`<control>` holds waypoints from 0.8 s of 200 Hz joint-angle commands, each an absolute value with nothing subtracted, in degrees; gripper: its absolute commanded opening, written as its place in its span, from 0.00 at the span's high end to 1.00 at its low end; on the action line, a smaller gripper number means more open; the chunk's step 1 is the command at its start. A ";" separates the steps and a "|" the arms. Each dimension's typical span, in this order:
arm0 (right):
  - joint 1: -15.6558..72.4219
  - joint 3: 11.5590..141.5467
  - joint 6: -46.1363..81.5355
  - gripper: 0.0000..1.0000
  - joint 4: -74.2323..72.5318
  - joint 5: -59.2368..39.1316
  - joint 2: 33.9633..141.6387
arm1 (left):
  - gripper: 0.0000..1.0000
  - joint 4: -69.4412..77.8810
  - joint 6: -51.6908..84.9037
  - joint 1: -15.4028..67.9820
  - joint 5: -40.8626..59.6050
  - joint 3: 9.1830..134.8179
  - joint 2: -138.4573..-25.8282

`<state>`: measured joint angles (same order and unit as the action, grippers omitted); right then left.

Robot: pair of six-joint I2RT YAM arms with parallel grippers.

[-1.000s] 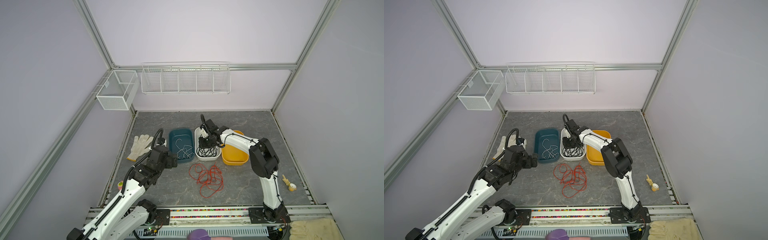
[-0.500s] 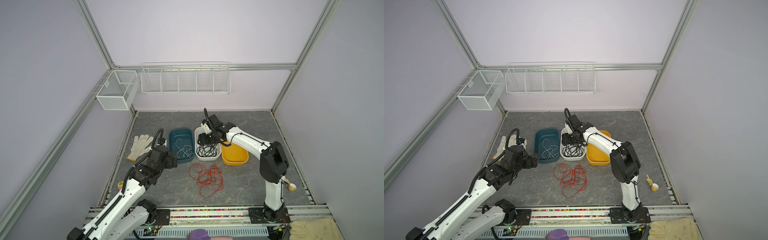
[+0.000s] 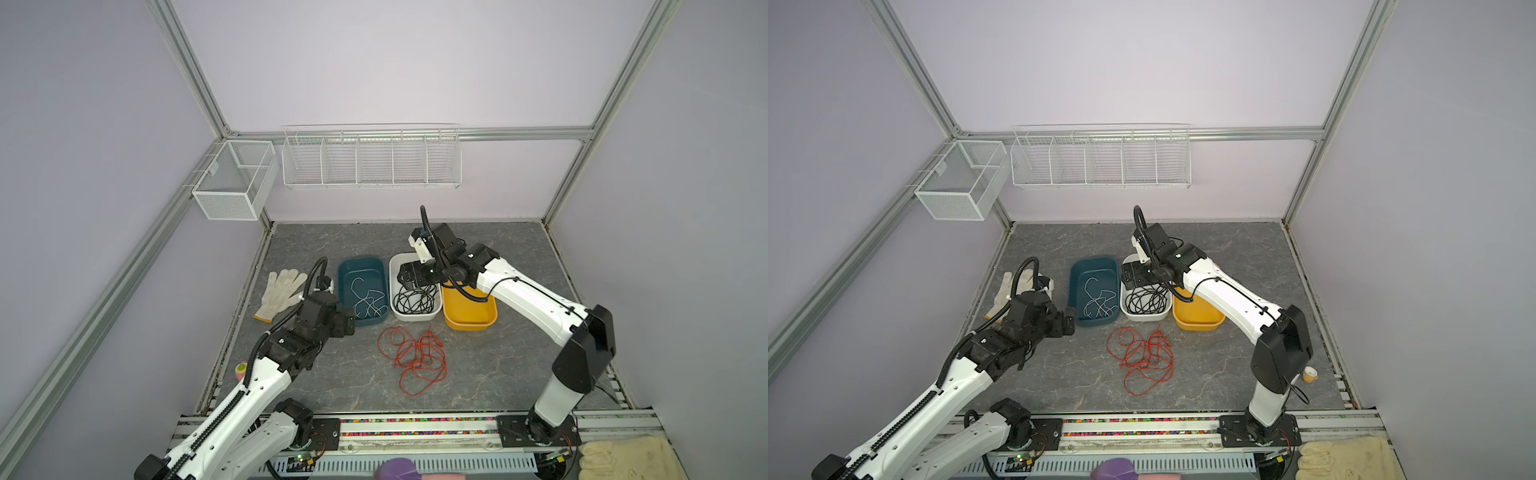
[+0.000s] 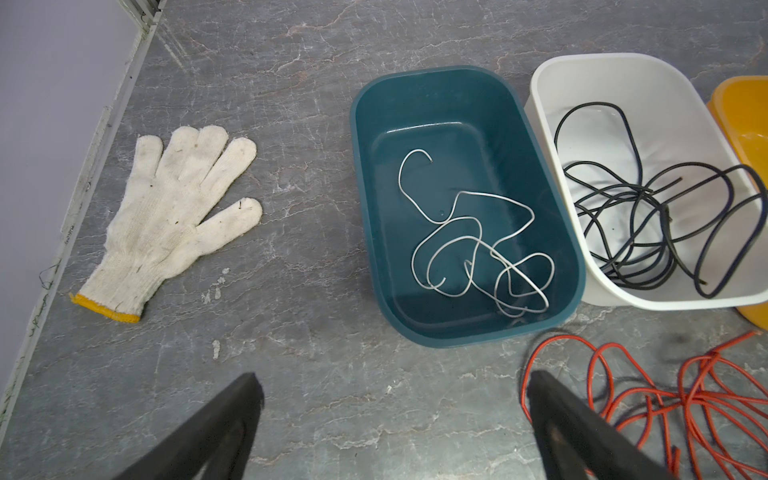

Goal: Untangle the cables
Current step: 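Withdraw the right gripper from the white tub back to the red wire pile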

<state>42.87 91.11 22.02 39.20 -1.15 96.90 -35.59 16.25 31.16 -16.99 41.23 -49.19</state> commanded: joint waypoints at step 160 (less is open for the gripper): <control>49.89 57.67 36.47 0.12 31.39 12.50 64.71 | 0.01 -36.02 16.18 31.38 -16.26 41.22 -49.56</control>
<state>48.56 61.60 31.42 31.51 9.85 67.81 -35.62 16.25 31.16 -16.62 41.23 -49.71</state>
